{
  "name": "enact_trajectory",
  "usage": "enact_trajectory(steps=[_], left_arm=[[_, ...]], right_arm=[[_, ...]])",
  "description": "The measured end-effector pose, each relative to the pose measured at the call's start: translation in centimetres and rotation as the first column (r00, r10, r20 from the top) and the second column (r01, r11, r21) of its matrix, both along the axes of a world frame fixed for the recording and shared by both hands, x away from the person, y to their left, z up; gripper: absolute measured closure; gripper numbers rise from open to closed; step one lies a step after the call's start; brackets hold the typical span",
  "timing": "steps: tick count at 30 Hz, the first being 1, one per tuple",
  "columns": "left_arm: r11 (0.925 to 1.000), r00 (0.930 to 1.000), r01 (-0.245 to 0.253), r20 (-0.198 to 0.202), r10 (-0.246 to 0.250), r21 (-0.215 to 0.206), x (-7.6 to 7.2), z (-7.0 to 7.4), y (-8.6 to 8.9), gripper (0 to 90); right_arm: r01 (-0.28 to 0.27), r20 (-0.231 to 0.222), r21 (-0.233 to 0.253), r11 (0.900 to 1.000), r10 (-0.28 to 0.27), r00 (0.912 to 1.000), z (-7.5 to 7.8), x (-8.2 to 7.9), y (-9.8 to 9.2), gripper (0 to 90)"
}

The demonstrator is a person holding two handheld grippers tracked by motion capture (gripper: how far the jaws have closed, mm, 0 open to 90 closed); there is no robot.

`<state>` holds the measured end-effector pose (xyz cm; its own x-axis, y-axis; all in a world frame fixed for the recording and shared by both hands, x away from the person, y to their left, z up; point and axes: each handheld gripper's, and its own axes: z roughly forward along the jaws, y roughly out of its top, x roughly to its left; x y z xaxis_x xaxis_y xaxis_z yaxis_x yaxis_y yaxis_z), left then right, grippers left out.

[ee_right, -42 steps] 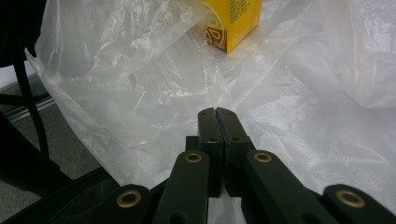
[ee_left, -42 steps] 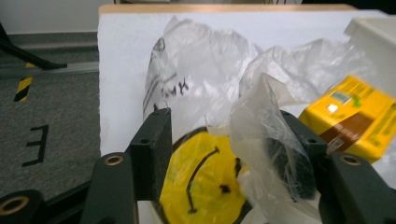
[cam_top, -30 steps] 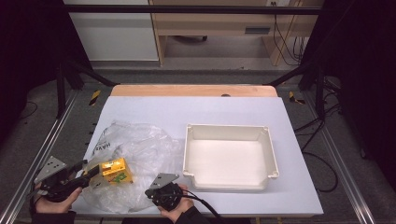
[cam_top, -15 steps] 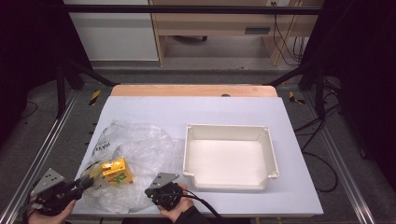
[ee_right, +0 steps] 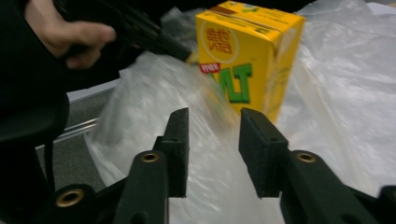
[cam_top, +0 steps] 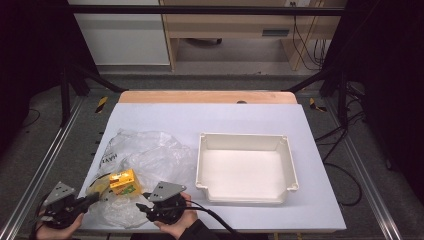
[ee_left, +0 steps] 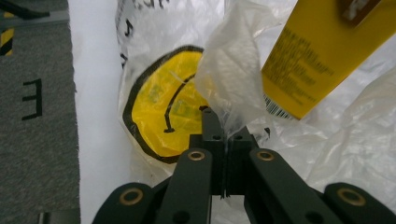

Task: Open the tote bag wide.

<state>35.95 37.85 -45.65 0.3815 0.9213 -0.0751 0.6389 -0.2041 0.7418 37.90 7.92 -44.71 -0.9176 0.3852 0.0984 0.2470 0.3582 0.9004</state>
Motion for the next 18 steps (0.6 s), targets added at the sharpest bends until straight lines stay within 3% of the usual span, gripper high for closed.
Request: enact_trajectory(steps=[2,6,10,11,12,13,16,17,18], left_arm=[[0.9983,0.9996,0.020,-0.019,-0.019,0.054,0.4,-0.4,-0.6,89.1],[0.9963,0.9988,0.040,-0.032,-0.038,0.076,0.8,-0.7,-1.0,89.1],[0.9958,0.9983,0.047,-0.040,-0.043,0.079,0.9,-0.8,-1.0,88.9],[0.9958,0.9981,0.047,-0.043,-0.044,0.078,1.0,-0.8,-1.0,88.7],[0.9964,0.9982,0.045,-0.042,-0.042,0.072,1.0,-0.8,-0.9,88.7],[0.9969,0.9986,0.040,-0.038,-0.038,0.068,0.9,-0.7,-0.8,85.7],[0.9977,0.9991,0.033,-0.028,-0.031,0.059,0.8,-0.6,-0.7,78.2],[0.9988,0.9996,0.026,-0.006,-0.026,0.041,0.6,-0.3,-0.6,61.6],[0.9988,0.9996,0.026,-0.006,-0.026,0.041,0.6,-0.3,-0.6,54.4]], right_arm=[[-0.018,-0.006,0.001,1.000,0.018,0.9998,-0.4,-0.2,1.0,57.7],[-0.027,-0.025,-0.026,0.999,0.026,0.9993,-1.5,-0.2,1.9,59.0],[-0.032,-0.032,-0.081,0.996,0.029,0.9991,-2.5,0.0,2.7,69.3],[-0.031,-0.054,-0.123,0.992,0.025,0.9983,-3.2,0.1,3.1,80.6],[-0.031,-0.054,-0.123,0.992,0.025,0.9983,-3.2,0.1,3.1,80.6],[-0.042,-0.076,-0.148,0.988,0.031,0.9966,-3.8,0.2,3.2,90.0],[-0.041,-0.086,-0.156,0.987,0.028,0.9959,-3.9,0.2,3.3,90.0],[-0.037,-0.090,-0.163,0.986,0.023,0.9957,-4.1,0.3,3.4,90.0],[-0.035,-0.089,-0.163,0.986,0.021,0.9958,-4.1,0.4,3.5,90.0]])
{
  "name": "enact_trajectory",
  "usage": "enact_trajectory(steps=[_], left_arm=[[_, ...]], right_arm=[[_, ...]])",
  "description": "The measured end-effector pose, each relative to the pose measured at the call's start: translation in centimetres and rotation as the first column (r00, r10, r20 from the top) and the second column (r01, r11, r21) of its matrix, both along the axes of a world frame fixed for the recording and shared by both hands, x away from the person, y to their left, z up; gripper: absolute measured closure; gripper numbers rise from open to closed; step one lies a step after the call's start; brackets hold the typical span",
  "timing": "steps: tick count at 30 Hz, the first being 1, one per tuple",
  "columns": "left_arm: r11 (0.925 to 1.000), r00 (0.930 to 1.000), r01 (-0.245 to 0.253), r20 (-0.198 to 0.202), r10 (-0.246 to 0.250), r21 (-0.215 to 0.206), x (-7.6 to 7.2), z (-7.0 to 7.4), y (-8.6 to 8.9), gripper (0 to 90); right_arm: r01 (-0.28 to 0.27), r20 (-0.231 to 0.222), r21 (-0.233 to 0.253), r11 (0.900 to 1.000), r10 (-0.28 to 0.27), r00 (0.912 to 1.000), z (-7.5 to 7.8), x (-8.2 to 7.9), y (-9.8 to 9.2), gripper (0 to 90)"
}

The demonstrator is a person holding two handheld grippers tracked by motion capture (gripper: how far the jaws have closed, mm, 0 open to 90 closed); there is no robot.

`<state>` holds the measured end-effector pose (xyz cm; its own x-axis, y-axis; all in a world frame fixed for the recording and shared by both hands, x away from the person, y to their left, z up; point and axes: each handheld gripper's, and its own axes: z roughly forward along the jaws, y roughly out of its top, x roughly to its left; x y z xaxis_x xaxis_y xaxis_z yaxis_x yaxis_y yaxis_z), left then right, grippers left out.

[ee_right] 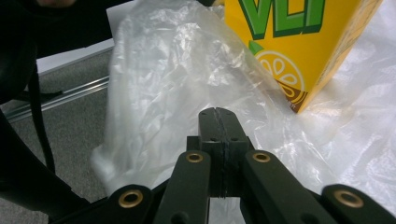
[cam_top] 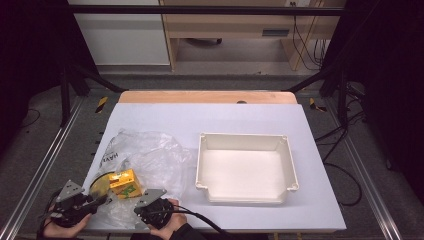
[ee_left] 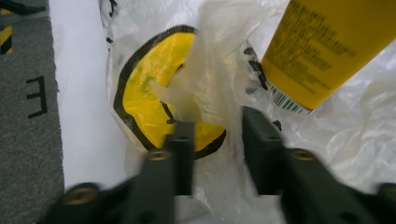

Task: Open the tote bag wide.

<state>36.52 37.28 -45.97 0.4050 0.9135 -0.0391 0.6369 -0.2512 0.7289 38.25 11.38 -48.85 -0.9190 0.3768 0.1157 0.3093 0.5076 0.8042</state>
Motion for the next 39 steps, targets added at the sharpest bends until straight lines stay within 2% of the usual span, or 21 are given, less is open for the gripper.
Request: enact_trajectory(steps=[1,3,5,6,9,10,13,14,15,16,18,19,20,21,22,23,24,27,32,35,39], left_arm=[[0.9999,0.9999,-0.002,0.015,0.002,-0.016,-0.2,0.2,0.0,54.4],[0.9992,0.9985,0.007,0.055,-0.004,-0.039,-0.6,1.0,0.2,39.4],[0.9968,0.9947,0.009,0.102,-0.001,-0.079,-1.0,2.0,0.3,36.8],[0.9943,0.9900,0.014,0.141,0.001,-0.106,-1.4,3.0,0.4,33.7],[0.9922,0.9863,0.020,0.165,0.001,-0.123,-1.5,3.9,0.4,32.4],[0.9927,0.9823,0.011,0.187,0.012,-0.120,-1.5,4.7,0.4,33.2],[0.9933,0.9807,-0.002,0.194,0.025,-0.115,-1.2,5.3,0.8,42.1],[0.9921,0.9812,-0.005,0.191,0.029,-0.125,-1.0,5.5,1.0,42.1],[0.9911,0.9826,-0.006,0.183,0.030,-0.133,-0.7,5.6,1.1,51.8],[0.9907,0.9855,0.005,0.169,0.018,-0.136,0.1,5.5,1.2,57.4],[0.9922,0.9875,0.009,0.157,0.010,-0.124,0.5,5.3,1.1,64.5],[0.9927,0.9898,0.024,0.142,-0.007,-0.118,1.0,4.9,1.0,64.5],[0.9932,0.9907,0.036,0.135,-0.021,-0.111,1.2,4.7,0.8,70.7],[0.9961,0.9934,0.051,0.106,-0.043,-0.072,1.8,4.0,0.4,78.2],[0.9961,0.9934,0.051,0.106,-0.043,-0.072,1.8,4.0,0.4,82.7],[0.9983,0.9954,0.043,0.088,-0.039,-0.041,2.0,3.6,0.1,82.7],[0.9991,0.9966,0.036,0.074,-0.034,-0.022,2.2,3.3,0.0,88.9],[0.9991,0.9997,0.017,0.019,-0.018,0.040,3.0,1.8,0.1,89.9],[0.9961,0.9991,0.002,-0.043,0.002,0.088,3.5,-0.3,0.3,90.0],[0.9969,0.9986,-0.001,-0.052,0.005,0.078,3.6,-0.7,0.4,90.0],[0.9959,0.9985,0.013,-0.055,-0.008,0.090,3.7,-0.9,-0.1,89.9]], right_arm=[[0.000,0.000,0.000,1.000,0.000,1.0000,0.0,0.0,0.0,90.0],[0.005,-0.002,-0.008,1.000,-0.005,1.0000,-0.2,0.1,0.2,90.0],[0.007,-0.004,-0.009,1.000,-0.007,1.0000,-0.2,0.1,0.2,90.0],[0.008,-0.004,-0.014,1.000,-0.008,1.0000,-0.2,0.1,0.2,90.0],[0.012,-0.007,-0.019,1.000,-0.012,0.9999,-0.3,0.1,0.3,90.0],[0.012,-0.005,-0.020,1.000,-0.012,0.9999,-0.3,0.1,0.3,90.0],[0.010,-0.003,-0.022,1.000,-0.010,0.9999,-0.3,0.0,0.3,90.0],[0.010,-0.003,-0.022,1.000,-0.010,0.9999,-0.3,0.0,0.3,90.0],[0.009,-0.001,-0.022,1.000,-0.009,1.0000,-0.3,0.0,0.3,90.0],[0.009,-0.001,-0.021,1.000,-0.009,1.0000,-0.3,0.0,0.3,90.0],[0.009,-0.001,-0.022,1.000,-0.009,1.0000,-0.3,0.0,0.3,90.0],[0.009,-0.001,-0.021,1.000,-0.009,1.0000,-0.3,0.0,0.3,90.0],[0.009,-0.001,-0.021,1.000,-0.009,1.0000,-0.3,0.0,0.3,90.0],[0.008,0.000,-0.020,1.000,-0.008,1.0000,-0.2,0.0,0.2,90.0],[0.008,0.000,-0.020,1.000,-0.008,1.0000,-0.2,0.0,0.2,90.0],[0.007,0.003,-0.020,1.000,-0.007,1.0000,-0.2,0.0,0.2,90.0],[0.008,0.005,-0.021,1.000,-0.008,1.0000,-0.2,0.0,0.2,90.0],[0.011,0.010,-0.027,1.000,-0.011,0.9999,-0.1,-0.1,0.0,90.0],[0.022,0.009,-0.033,0.999,-0.021,0.9997,0.0,-0.1,-0.9,90.0],[0.042,0.005,-0.040,0.998,-0.042,0.9991,-0.1,0.0,-1.6,90.0],[0.057,-0.008,-0.031,0.998,-0.057,0.9984,-0.3,0.2,-2.4,90.0]])
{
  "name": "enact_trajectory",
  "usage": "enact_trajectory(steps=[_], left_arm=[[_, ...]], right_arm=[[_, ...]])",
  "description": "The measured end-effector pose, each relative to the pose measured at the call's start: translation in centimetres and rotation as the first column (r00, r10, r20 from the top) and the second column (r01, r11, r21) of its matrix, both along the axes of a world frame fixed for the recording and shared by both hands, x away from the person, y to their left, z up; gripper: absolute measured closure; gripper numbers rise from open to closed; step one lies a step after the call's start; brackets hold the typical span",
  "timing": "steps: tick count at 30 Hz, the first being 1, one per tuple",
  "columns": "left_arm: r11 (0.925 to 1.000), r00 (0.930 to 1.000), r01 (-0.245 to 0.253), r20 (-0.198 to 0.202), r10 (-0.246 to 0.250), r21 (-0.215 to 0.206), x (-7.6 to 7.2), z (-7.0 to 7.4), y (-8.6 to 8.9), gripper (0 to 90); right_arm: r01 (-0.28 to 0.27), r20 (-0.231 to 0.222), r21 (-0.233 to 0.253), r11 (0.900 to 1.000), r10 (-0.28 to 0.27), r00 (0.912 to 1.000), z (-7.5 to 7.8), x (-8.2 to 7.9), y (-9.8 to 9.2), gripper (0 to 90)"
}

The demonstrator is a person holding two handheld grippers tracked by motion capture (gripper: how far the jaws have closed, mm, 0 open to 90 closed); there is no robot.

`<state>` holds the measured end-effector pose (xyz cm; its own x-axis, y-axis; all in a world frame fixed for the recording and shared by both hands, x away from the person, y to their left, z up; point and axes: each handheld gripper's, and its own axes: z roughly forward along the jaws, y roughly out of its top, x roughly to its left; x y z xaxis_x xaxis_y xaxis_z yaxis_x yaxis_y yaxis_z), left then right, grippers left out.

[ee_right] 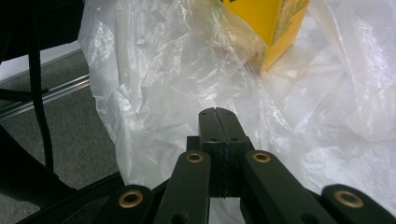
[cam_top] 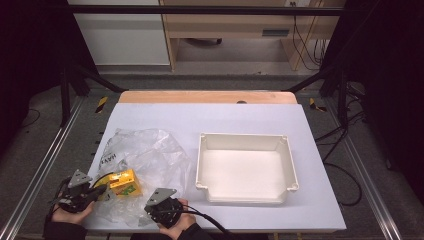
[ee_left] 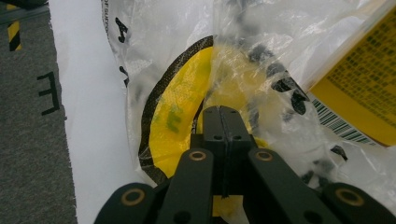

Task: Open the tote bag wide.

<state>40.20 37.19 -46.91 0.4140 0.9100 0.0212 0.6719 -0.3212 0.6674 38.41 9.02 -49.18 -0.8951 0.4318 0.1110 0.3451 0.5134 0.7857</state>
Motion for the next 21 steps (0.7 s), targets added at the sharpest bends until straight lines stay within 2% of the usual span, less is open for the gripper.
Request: enact_trajectory(steps=[4,6,9,11,12,14,17,21], left_arm=[[1.0000,0.9999,-0.003,0.013,0.003,-0.002,-0.1,0.0,0.0,88.1],[0.9998,0.9996,-0.012,0.025,0.012,-0.015,-0.2,0.3,0.2,82.2],[0.9971,0.9967,-0.035,0.071,0.040,-0.067,-0.5,0.9,0.7,73.8],[0.9952,0.9941,-0.051,0.091,0.058,-0.084,-0.7,1.3,0.8,64.7],[0.9945,0.9924,-0.055,0.105,0.065,-0.089,-0.7,1.5,0.9,64.7],[0.9909,0.9867,-0.065,0.140,0.082,-0.118,-0.9,2.2,1.1,57.1],[0.9843,0.9784,-0.062,0.185,0.093,-0.166,-1.1,3.0,1.3,51.1],[0.9815,0.9678,-0.048,0.235,0.091,-0.186,-1.4,4.1,1.2,46.2]], right_arm=[[-0.001,0.001,0.001,1.000,0.001,1.0000,0.0,0.0,-0.1,90.0],[-0.007,0.002,0.006,1.000,0.007,1.0000,0.1,0.0,-0.1,90.0],[-0.008,0.004,0.027,1.000,0.008,1.0000,0.2,-0.1,-0.2,90.0],[-0.009,0.012,0.031,0.999,0.009,0.9999,0.4,-0.1,-0.4,90.0],[-0.009,0.012,0.031,0.999,0.009,0.9999,0.4,-0.1,-0.4,90.0],[-0.008,0.012,0.035,0.999,0.008,0.9999,0.5,0.0,-0.5,90.0],[-0.007,0.013,0.037,0.999,0.007,0.9999,0.6,0.0,-0.5,89.9],[-0.003,0.022,0.056,0.998,0.002,0.9998,0.9,0.1,-0.6,88.1]])
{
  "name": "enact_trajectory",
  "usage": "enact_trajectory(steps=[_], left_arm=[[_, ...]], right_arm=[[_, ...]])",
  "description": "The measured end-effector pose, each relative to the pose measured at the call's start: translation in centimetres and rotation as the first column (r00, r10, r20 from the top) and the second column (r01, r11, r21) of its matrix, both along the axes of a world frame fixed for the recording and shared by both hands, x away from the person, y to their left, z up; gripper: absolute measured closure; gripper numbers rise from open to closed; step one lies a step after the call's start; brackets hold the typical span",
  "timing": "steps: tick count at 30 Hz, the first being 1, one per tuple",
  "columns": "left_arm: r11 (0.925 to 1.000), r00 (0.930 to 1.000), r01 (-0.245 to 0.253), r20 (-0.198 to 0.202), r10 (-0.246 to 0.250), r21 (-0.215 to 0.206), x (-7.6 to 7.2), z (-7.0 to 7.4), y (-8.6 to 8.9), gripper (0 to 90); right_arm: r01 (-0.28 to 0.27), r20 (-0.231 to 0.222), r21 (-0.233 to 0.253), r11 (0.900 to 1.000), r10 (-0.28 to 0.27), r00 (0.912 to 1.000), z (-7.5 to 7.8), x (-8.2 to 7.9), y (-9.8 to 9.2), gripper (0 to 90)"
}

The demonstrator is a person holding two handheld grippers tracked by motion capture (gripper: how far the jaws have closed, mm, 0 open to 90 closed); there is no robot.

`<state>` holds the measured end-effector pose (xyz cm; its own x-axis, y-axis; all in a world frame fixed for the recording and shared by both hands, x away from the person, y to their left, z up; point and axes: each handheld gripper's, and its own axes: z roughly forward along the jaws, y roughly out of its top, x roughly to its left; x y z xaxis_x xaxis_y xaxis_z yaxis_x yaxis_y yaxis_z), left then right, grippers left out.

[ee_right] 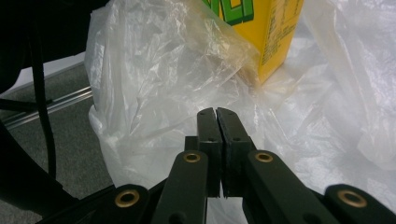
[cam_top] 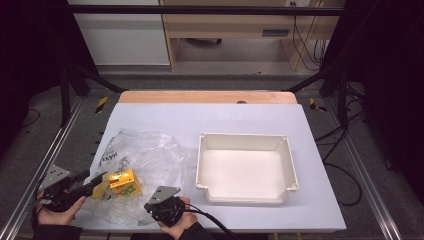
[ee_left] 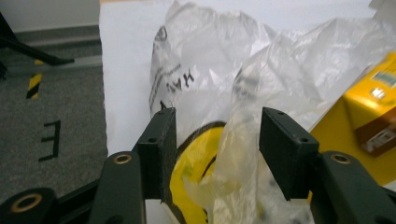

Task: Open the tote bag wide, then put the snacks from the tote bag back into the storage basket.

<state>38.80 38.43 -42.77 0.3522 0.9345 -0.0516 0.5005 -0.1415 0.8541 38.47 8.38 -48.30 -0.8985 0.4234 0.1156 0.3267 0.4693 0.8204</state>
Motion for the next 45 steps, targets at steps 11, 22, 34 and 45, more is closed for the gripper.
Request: enact_trajectory(steps=[11,22,34,45], left_arm=[[0.9992,0.9952,0.028,0.095,-0.025,-0.027,-0.2,2.8,-0.3,43.8],[0.9929,0.9823,0.117,0.150,-0.112,-0.022,-0.4,4.6,-1.7,40.8],[0.9854,0.9768,0.170,0.131,-0.169,0.000,-0.2,4.2,-3.5,34.8],[0.9658,0.9615,0.253,0.095,-0.258,0.055,0.0,3.4,-4.7,25.4]], right_arm=[[0.018,0.044,0.066,0.998,-0.021,0.9988,1.5,0.3,-1.0,79.6],[0.119,0.105,0.093,0.989,-0.129,0.9861,3.8,1.5,-4.1,62.1],[0.232,0.150,0.107,0.967,-0.246,0.9575,6.6,2.9,-8.4,40.6],[0.348,0.165,0.111,0.931,-0.363,0.9170,7.6,3.5,-14.4,31.6]])
